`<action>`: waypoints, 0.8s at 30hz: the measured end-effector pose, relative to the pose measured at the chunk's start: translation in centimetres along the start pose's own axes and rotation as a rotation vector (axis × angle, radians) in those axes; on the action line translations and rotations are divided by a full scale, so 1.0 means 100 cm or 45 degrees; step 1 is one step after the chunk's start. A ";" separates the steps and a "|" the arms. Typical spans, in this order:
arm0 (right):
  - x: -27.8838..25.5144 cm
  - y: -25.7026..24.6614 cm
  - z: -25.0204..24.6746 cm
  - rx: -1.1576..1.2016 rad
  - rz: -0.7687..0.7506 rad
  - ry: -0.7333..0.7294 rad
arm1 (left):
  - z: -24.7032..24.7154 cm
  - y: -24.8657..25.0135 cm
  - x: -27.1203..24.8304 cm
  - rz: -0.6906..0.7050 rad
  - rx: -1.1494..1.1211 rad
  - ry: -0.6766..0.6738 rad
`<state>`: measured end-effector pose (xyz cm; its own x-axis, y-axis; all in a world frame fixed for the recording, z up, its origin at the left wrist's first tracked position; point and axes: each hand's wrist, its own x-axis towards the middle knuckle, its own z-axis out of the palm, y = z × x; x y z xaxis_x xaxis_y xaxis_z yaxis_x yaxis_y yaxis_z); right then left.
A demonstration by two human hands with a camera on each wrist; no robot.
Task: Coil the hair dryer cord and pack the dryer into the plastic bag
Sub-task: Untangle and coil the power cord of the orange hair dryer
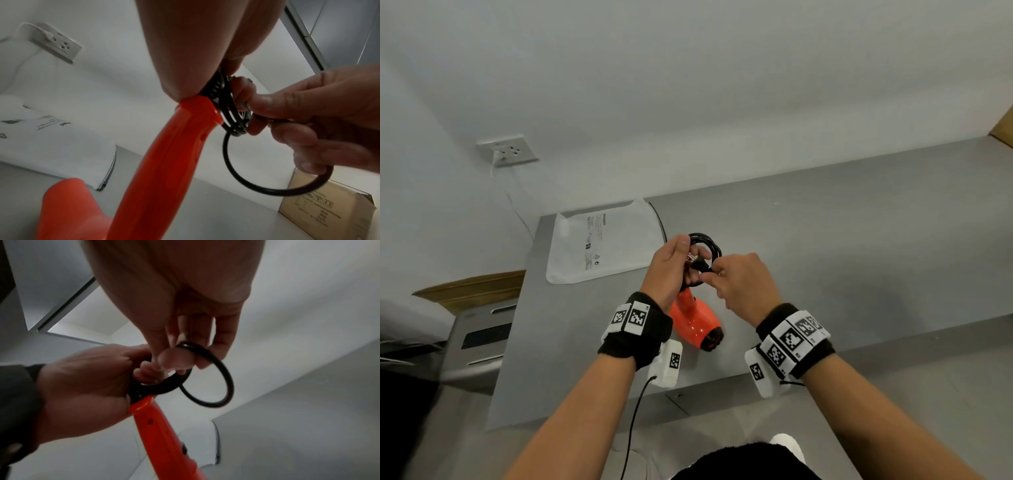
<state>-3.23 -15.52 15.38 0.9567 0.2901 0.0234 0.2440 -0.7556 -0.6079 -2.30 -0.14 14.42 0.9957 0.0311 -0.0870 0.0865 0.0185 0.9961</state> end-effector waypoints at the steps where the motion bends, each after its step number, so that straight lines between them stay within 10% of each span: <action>1: 0.003 0.000 -0.002 -0.013 0.025 -0.019 | -0.001 0.000 -0.001 0.007 0.004 -0.028; 12: 0.017 0.011 -0.011 0.589 0.091 0.030 | -0.016 0.000 -0.004 -0.076 -0.276 -0.302; 19: 0.020 0.005 -0.006 0.853 -0.053 -0.005 | -0.032 0.003 -0.001 -0.193 -0.452 -0.031; 24: 0.020 -0.005 -0.005 1.045 -0.071 -0.082 | -0.057 0.003 -0.008 -0.262 -0.524 -0.186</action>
<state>-1.38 -14.89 16.12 0.9296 0.3663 0.0404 0.0735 -0.0770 -0.9943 -3.27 5.51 14.71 0.9560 -0.1551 -0.2491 0.2915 0.4046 0.8668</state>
